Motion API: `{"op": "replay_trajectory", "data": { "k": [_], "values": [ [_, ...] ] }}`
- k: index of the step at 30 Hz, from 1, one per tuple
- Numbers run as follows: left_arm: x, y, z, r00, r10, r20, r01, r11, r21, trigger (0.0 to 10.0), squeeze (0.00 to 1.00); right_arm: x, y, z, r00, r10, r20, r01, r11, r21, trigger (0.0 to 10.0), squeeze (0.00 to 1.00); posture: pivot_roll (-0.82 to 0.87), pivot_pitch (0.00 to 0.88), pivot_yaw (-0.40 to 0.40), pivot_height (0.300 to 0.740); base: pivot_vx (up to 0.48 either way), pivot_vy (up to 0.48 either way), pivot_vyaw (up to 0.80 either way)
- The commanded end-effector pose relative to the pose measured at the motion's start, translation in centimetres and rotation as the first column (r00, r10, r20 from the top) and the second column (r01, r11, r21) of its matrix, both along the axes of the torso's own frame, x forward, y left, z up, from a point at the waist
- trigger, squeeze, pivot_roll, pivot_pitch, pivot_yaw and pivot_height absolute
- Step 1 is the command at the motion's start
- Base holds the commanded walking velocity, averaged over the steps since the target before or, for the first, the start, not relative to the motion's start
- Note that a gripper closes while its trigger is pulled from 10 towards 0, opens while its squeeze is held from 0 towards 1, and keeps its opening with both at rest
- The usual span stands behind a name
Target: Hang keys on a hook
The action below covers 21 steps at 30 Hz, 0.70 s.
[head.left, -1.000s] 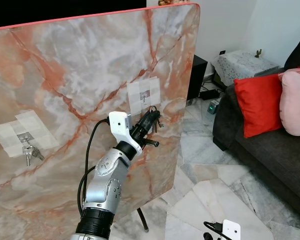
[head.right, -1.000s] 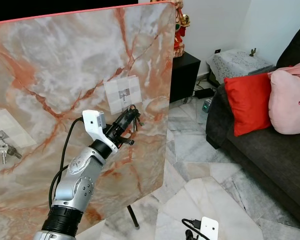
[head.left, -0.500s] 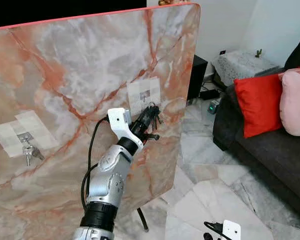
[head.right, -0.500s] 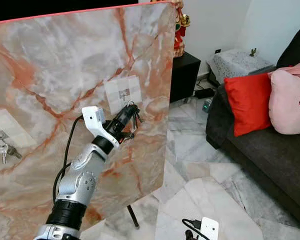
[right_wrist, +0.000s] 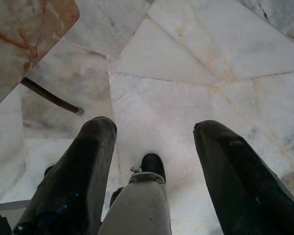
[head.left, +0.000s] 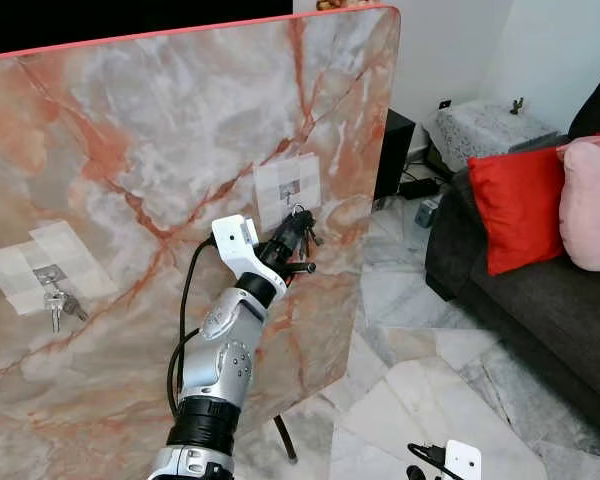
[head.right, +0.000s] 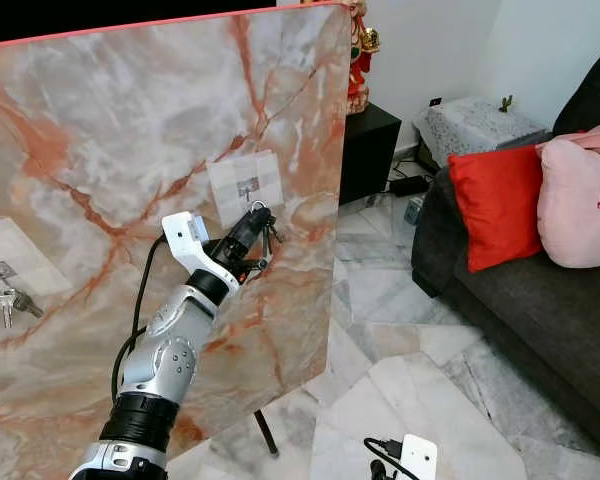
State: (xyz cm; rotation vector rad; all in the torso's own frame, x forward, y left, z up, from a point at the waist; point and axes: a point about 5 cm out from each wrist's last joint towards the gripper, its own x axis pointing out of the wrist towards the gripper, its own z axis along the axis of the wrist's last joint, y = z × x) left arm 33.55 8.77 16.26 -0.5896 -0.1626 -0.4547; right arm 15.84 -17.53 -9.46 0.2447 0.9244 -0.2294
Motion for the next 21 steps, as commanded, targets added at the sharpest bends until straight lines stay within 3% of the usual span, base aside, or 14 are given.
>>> {"op": "replay_trajectory", "data": {
  "k": [1,11,21],
  "values": [
    [0.34,-0.12,0.49,1.0,0.003,-0.002,-0.003,1.0,-0.025,10.0,0.0,-0.07,-0.12,-0.02,1.0,-0.008,-0.001,0.008,1.0,-0.001,10.0,0.0,-0.02,0.0,-0.023,0.74,0.0,0.0,0.0],
    [0.57,0.3,0.26,0.999,0.02,-0.042,-0.024,0.995,-0.1,10.0,0.0,-0.05,-0.16,-0.01,1.0,-0.007,-0.002,0.007,1.0,-0.001,10.0,0.0,-0.03,0.0,-0.025,0.74,0.0,0.0,0.0],
    [0.41,0.36,0.02,0.999,0.012,-0.049,-0.017,0.995,-0.098,10.0,0.0,-0.05,-0.21,-0.01,1.0,-0.004,-0.003,0.004,1.0,-0.003,10.0,0.0,-0.03,0.0,-0.028,0.74,0.0,0.0,0.0]
  ]
}}
